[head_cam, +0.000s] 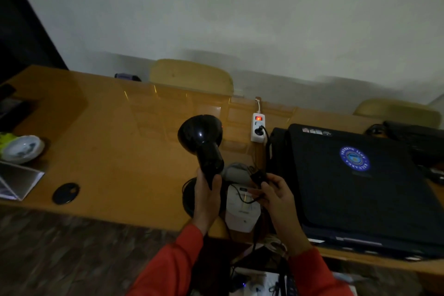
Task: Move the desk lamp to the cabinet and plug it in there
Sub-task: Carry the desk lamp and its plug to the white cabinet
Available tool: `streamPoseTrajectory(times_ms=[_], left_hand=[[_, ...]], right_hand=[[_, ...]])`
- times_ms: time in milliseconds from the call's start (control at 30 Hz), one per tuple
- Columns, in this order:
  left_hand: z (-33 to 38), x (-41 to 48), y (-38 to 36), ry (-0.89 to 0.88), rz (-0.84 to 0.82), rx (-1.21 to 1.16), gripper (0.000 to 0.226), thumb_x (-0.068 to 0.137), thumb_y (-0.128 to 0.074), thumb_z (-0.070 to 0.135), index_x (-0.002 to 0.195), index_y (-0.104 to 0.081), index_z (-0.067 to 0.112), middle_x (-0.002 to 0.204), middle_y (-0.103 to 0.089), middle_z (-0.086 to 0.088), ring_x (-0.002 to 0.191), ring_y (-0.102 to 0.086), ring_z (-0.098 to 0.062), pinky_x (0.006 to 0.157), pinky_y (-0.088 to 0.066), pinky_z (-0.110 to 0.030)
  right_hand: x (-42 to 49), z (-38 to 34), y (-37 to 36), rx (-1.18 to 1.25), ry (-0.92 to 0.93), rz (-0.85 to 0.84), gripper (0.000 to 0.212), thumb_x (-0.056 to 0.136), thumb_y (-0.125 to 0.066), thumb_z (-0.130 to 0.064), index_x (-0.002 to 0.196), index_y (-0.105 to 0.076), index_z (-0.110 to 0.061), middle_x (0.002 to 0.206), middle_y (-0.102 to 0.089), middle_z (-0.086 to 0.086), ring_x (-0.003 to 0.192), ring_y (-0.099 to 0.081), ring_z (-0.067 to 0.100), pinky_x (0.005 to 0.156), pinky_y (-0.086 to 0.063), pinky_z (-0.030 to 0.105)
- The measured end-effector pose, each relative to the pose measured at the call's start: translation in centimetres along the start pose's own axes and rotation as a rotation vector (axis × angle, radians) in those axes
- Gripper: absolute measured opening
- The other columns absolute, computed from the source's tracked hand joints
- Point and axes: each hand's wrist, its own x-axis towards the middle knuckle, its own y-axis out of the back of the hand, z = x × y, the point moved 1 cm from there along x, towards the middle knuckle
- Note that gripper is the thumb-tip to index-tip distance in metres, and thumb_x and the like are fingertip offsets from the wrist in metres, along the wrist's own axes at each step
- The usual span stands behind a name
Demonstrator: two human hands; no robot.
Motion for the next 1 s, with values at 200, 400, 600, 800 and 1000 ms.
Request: streamPoseTrajectory(times_ms=[200,400,600,800,1000], left_hand=[[0.4,-0.6,0.4,0.017,0.151,-0.068,0.086,0.07,-0.052,0.073,0.138,-0.021,0.031,0.116,-0.052,0.025,0.107,-0.058,-0.007,0.08,-0.05,-0.026],[1.3,-0.1,1.0,-0.066,0.071,-0.014,0.076,0.072,-0.049,0.075,0.135,-0.011,0.059,0.146,-0.038,0.014,0.126,-0.048,-0.006,0.093,-0.052,-0.028],[1.2,0.4,1.2,-0.038,-0.022,-0.047,0.082,0.068,-0.05,0.079,0.135,-0.006,0.06,0.128,-0.038,0.046,0.115,-0.048,0.014,0.083,-0.048,-0.009],[1.4,0.1,1.0,-0.014,0.037,-0.082,0.079,0.064,-0.053,0.08,0.128,-0.012,0.06,0.122,-0.046,0.035,0.11,-0.056,0.006,0.083,-0.051,-0.015],[1.4,0.1,0.8,0.052,0.074,-0.114,0.098,0.05,-0.055,0.087,0.124,-0.028,0.03,0.112,-0.057,0.015,0.103,-0.059,-0.006,0.085,-0.05,-0.035]], right_hand=[[0.2,-0.5,0.0,0.026,0.0,-0.019,0.015,0.092,-0.052,-0.005,0.099,-0.057,-0.017,0.101,-0.069,0.011,0.071,-0.074,0.019,0.06,-0.058,0.024],[0.1,-0.1,-0.6,0.012,-0.013,-0.036,0.015,0.093,-0.051,-0.005,0.104,-0.057,-0.014,0.107,-0.068,0.011,0.074,-0.073,0.019,0.06,-0.058,0.022],[0.4,0.1,-1.4,0.002,-0.013,-0.044,0.015,0.093,-0.052,-0.005,0.104,-0.058,-0.013,0.104,-0.07,0.012,0.073,-0.073,0.02,0.058,-0.057,0.023],[0.8,-0.3,-1.7,0.007,0.001,-0.049,0.014,0.092,-0.052,-0.003,0.101,-0.058,-0.012,0.098,-0.07,0.01,0.066,-0.072,0.017,0.057,-0.057,0.023],[0.7,-0.3,-1.5,-0.013,-0.005,-0.034,0.015,0.092,-0.053,-0.004,0.101,-0.06,-0.013,0.097,-0.073,0.006,0.07,-0.073,0.022,0.058,-0.058,0.025]])
